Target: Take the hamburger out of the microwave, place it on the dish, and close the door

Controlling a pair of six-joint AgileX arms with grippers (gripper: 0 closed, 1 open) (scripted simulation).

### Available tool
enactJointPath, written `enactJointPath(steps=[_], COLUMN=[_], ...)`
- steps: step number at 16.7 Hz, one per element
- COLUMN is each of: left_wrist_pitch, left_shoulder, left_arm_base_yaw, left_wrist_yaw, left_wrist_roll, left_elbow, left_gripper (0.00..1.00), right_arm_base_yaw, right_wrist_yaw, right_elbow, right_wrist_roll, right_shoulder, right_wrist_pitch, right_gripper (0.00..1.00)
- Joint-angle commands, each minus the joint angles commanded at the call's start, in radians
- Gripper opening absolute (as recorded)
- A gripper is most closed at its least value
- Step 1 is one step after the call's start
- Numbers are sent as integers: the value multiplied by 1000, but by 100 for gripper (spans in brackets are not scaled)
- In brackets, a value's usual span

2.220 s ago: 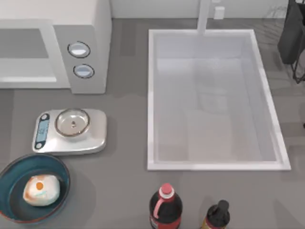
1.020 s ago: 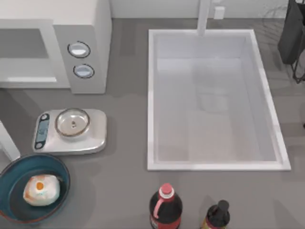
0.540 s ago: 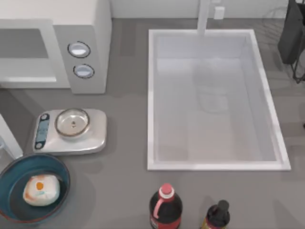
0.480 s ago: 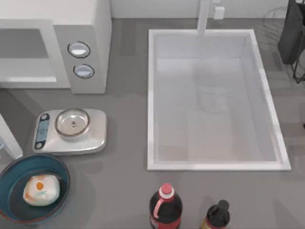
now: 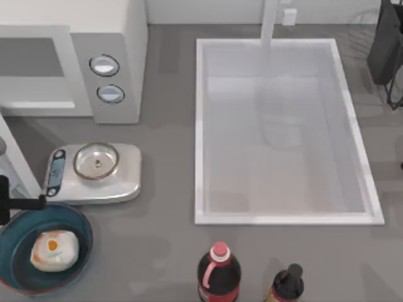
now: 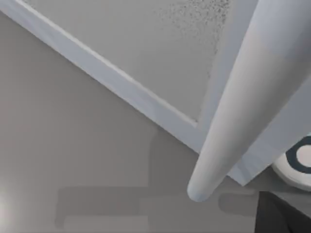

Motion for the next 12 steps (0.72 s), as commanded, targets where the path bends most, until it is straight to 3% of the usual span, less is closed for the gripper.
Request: enactJointPath(steps=[4, 12], left_wrist_pitch=[-1, 37], left_shoulder=[-55, 22], left_arm_base_yaw=[-119, -114], left_wrist_yaw=[-105, -101], left_wrist_roll=[-106, -104], left_elbow=[-26, 25], left_gripper=[0, 0], right_arm_base_yaw=[0, 0], right_wrist_yaw=[0, 0], right_elbow=[0, 0], right_wrist_roll=[0, 0], right_shoulder=[0, 0], right_wrist_pitch=[0, 0], right_gripper=[100, 100])
